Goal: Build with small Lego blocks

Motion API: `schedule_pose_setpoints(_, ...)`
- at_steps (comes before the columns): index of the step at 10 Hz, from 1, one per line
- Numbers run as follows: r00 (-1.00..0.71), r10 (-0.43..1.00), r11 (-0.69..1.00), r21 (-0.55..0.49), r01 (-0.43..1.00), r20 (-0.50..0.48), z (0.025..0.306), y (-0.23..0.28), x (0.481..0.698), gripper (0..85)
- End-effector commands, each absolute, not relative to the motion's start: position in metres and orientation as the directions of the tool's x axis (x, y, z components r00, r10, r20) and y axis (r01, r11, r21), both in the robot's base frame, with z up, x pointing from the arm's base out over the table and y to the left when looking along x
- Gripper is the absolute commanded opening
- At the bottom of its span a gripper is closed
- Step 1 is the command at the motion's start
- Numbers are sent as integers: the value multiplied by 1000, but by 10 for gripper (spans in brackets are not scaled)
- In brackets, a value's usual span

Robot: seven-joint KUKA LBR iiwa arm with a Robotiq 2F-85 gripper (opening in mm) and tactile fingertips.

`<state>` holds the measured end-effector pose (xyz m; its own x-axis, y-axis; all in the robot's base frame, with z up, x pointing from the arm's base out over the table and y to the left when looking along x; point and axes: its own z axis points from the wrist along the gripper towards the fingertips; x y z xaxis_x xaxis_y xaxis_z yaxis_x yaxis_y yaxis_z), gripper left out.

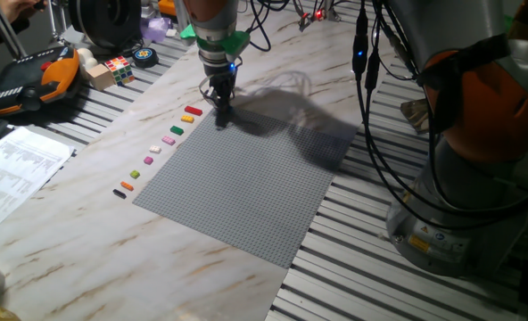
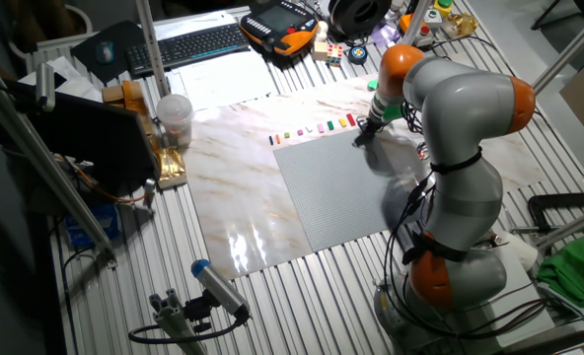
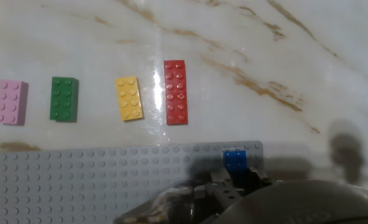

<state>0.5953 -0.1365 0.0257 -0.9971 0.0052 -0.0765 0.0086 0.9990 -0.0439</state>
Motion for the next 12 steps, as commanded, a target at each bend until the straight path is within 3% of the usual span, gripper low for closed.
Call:
schedule_pose_setpoints(1,-997,5,999,-44,9,-74,25,-136,595,7)
schedule_pose_setpoints(12,-998,5,999,-38,7,-68,24,-136,593,7)
